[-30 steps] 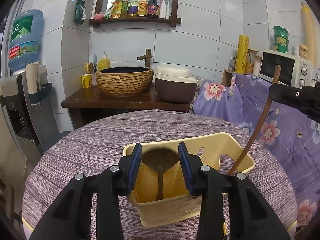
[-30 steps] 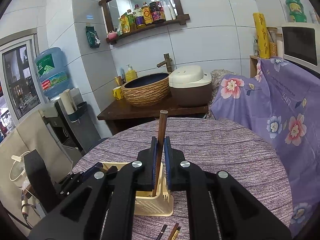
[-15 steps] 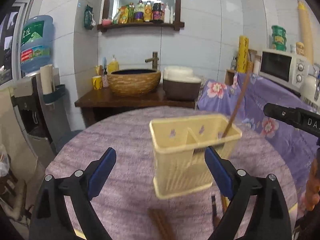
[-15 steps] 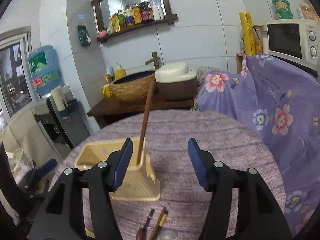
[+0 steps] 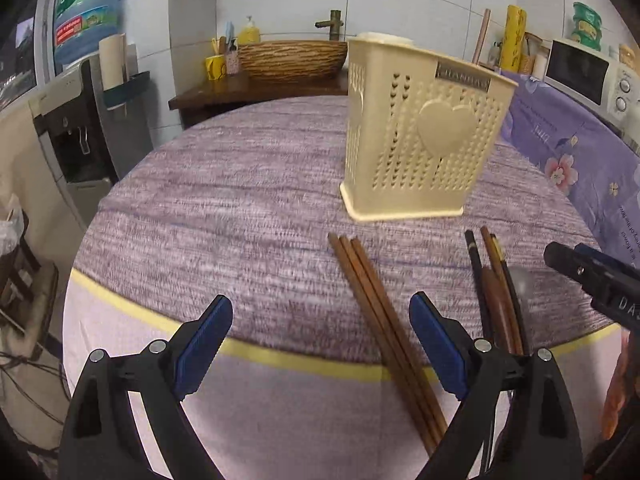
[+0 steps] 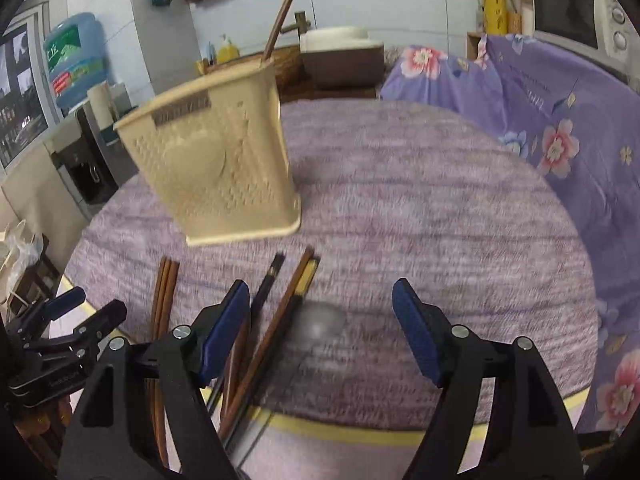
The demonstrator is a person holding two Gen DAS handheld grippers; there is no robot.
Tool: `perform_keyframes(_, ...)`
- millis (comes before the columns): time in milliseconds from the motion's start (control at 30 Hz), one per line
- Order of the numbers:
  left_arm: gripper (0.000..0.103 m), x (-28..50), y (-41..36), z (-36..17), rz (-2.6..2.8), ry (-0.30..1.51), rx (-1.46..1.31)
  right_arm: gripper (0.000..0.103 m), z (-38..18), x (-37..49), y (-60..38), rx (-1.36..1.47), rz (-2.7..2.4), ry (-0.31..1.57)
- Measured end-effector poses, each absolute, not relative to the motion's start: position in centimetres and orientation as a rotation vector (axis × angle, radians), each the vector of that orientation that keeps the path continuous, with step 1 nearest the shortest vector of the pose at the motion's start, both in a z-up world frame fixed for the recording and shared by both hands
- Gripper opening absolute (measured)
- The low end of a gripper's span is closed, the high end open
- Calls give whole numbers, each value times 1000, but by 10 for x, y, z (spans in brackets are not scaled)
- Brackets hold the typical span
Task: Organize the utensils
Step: 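Grasp a brown chopstick with left gripper while right gripper grasps a gold-tipped chopstick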
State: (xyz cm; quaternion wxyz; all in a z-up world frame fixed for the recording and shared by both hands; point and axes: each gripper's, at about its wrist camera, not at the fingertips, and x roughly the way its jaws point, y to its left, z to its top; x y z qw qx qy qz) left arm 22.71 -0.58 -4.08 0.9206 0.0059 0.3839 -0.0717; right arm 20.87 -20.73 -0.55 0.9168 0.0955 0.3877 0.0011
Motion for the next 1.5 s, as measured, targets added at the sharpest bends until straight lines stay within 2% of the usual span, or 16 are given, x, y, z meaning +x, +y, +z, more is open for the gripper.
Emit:
perform_keyframes(200,65,218,-18,-59,-176,861,31,74,-20,197,-208,237,-9,815)
perform_keyframes(267,63,218,-22,-64,-171,874,52,74,-21,197,-205,221,-6,820)
perform_keyframes(667,61,216,17,-66,-68,900,33,74,-24,203,-206,159,-37,878)
perform_keyframes(800,61,220,17,-56,-71,868,18,64,-20,218,-204,183,6,899)
perform_keyframes(1033,61,231,0,-47,-99,841,30,40,-33,258,-196,186,-18,987)
perform_keyframes(1333,61,232,9,-53,-92,858,14,36,-36,273,-202,205,-32,1026)
perform_keyframes(1500,61,238,7,-50,-96,859,5,27,-39,282,-193,206,-45,1038)
